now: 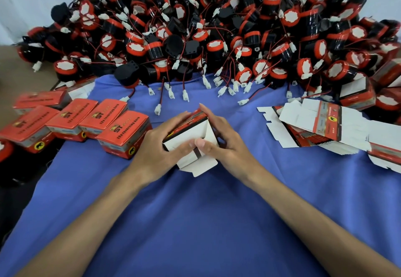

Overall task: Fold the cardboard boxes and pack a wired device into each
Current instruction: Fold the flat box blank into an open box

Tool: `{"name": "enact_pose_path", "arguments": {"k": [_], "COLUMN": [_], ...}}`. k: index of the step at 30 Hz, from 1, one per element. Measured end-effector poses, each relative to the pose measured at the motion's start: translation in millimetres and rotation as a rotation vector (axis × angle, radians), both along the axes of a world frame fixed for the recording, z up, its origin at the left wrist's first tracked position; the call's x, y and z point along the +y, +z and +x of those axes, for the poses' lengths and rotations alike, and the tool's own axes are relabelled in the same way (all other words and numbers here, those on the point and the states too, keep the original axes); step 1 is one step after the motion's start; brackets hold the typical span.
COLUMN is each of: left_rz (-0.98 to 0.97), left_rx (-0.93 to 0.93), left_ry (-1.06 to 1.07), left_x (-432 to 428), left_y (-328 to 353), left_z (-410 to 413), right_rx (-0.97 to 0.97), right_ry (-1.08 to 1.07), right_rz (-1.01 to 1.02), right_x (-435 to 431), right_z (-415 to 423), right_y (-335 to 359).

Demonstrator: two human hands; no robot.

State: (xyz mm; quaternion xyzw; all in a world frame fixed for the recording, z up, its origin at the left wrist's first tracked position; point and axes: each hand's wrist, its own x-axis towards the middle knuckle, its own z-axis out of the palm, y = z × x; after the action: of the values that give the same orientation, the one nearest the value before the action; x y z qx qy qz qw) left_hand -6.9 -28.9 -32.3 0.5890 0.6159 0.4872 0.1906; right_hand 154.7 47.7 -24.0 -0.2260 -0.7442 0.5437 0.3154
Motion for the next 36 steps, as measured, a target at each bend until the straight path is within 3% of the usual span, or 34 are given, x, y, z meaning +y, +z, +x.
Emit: {"name": "enact_pose_path", "arguments": {"k": [14, 25, 30, 36], "left_rz": [-0.001, 0.129, 0.081, 0.025], "left_rx": [0.015, 0.13, 0.087, -0.041], "left_ry": [-0.013, -0.091, 0.003, 0.002], "left_x": [2.5, -0.1, 1.7, 1.2], "left_y": [0.2, 4.0, 0.1, 3.4], "left_z": [-0.6, -1.0, 2.1, 3.0], "right_rx": [0.006, 0.072, 0.117, 0.068], "right_ry": [-0.059, -0.096, -0.102, -0.054], "right_rz": [-0.004, -0.041, -0.09, 0.084], "right_x": [3.0, 1.8, 3.5, 0.9], "right_z": [1.4, 0.1, -0.5, -1.0], "right_y": [-1.2, 0.1, -2.0, -3.6]}}
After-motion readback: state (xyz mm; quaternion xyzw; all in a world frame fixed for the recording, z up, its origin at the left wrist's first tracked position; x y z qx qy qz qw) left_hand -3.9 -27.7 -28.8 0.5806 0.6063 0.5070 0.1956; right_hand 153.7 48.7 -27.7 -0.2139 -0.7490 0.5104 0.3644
